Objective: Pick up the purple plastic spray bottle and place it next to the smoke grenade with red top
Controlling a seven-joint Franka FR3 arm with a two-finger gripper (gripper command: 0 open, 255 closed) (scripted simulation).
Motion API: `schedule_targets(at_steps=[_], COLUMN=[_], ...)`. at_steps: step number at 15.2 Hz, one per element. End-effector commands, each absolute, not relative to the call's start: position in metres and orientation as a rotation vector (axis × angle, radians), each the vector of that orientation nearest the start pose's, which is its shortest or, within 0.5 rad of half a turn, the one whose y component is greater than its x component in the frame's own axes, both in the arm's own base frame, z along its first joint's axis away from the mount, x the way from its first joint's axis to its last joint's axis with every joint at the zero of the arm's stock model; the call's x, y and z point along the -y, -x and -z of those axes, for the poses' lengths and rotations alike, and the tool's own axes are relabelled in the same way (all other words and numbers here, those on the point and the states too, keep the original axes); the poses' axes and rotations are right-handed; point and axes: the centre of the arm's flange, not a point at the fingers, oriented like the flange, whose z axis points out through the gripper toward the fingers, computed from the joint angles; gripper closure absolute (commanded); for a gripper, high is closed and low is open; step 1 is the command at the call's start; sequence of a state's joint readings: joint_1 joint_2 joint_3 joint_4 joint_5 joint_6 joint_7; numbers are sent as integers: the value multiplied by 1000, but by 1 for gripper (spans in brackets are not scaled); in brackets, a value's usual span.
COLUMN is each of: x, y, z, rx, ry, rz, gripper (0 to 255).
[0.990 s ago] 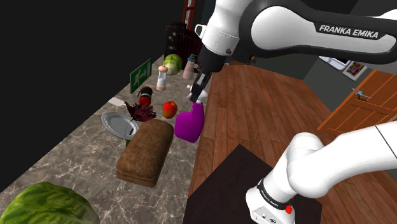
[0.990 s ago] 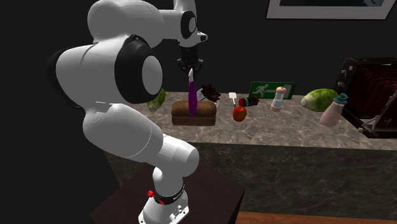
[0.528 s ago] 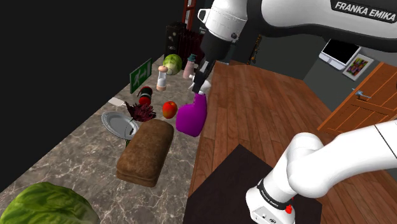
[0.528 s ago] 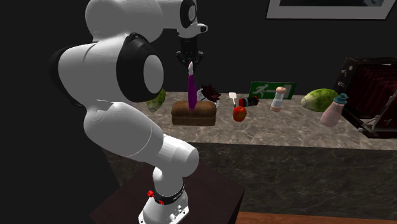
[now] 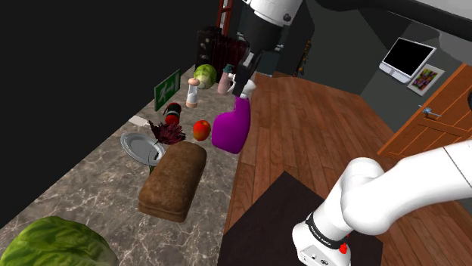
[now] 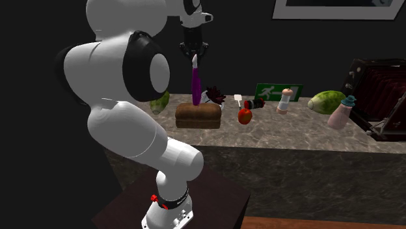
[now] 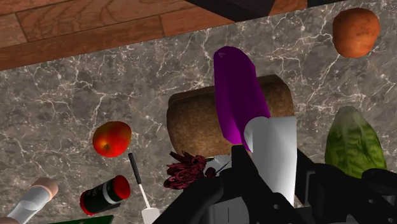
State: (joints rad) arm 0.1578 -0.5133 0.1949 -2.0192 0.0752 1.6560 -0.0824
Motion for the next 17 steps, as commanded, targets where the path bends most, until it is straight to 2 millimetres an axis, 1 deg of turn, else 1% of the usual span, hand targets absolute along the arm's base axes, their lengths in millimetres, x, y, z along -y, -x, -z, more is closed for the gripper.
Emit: schedule_targets(at_steps=[1, 11, 17], x=[-166, -166, -131], y=[-366, -366, -430], z=[-670, -721, -692], rx=[648, 648, 648], ry=[3068, 3068, 3068], rz=[225, 225, 225], gripper=[255, 255, 255])
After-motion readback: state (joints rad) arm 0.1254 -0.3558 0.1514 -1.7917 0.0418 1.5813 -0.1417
